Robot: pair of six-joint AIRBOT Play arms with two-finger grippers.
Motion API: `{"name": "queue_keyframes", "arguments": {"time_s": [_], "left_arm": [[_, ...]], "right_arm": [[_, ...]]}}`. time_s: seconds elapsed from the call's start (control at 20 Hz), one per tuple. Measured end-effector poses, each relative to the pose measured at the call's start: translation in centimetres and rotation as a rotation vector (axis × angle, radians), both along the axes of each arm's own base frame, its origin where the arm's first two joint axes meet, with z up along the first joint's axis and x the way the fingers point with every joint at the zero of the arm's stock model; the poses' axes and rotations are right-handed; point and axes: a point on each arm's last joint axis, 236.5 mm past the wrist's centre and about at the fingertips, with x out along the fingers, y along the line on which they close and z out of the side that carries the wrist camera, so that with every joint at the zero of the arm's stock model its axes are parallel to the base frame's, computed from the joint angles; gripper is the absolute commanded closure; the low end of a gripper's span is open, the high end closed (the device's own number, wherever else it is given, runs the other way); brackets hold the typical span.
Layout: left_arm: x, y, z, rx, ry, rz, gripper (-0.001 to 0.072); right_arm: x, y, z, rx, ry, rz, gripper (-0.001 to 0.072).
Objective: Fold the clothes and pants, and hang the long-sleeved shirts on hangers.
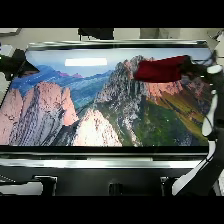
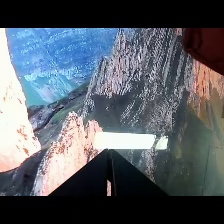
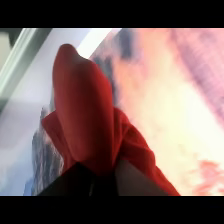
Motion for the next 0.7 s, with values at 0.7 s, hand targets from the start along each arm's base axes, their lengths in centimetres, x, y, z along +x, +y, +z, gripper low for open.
{"name": "queue_keyframes", "arguments": {"time_s": [0.7], "left_arm": [[-0.3, -0.4, -0.1, -0.012, 0.022, 0.007, 0.069]], "right_arm": [[-18.6, -27.8, 1.7, 0.074, 0.232, -0.578, 0.0684]]}}
